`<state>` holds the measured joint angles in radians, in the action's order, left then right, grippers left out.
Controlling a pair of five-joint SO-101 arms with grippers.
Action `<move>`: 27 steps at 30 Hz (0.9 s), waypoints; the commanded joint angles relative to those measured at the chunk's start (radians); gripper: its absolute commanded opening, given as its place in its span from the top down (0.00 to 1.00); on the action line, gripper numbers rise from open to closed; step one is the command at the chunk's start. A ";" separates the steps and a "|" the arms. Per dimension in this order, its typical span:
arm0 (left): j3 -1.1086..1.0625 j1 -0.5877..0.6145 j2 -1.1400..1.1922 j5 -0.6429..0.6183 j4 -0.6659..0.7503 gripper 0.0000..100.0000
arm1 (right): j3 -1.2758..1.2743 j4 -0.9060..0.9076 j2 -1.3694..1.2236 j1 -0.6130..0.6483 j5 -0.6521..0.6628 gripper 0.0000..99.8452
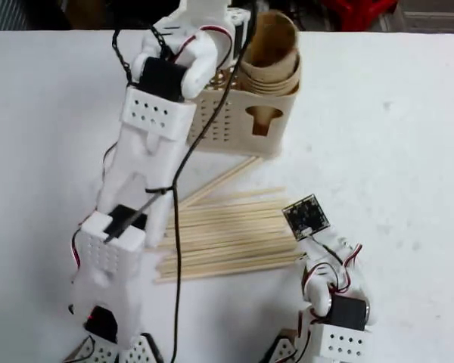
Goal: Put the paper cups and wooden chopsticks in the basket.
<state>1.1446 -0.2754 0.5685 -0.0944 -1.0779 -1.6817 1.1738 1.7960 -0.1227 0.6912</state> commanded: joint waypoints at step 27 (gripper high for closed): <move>-0.322 0.189 -0.004 0.209 -0.126 0.84 | -0.008 0.004 0.005 0.010 0.011 0.98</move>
<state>0.8454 -0.0836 0.5715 0.0529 -1.1715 -1.6817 1.1738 1.7960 -0.1227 0.6912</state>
